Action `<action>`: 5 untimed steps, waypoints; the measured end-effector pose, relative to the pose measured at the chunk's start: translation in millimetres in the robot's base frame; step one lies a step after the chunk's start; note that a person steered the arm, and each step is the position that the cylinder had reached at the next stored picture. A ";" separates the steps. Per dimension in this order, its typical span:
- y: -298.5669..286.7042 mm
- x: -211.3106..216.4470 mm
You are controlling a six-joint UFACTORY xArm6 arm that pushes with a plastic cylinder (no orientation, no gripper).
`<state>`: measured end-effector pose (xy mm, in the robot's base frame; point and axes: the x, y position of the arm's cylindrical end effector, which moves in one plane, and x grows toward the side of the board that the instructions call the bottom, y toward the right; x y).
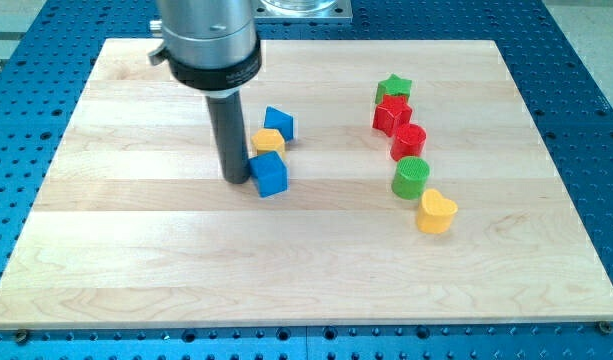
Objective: Push the blue cube below the yellow heart
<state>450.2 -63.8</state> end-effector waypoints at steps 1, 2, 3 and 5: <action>61.5 13.9; 91.2 25.7; 106.6 41.9; 136.6 93.7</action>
<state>543.9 72.8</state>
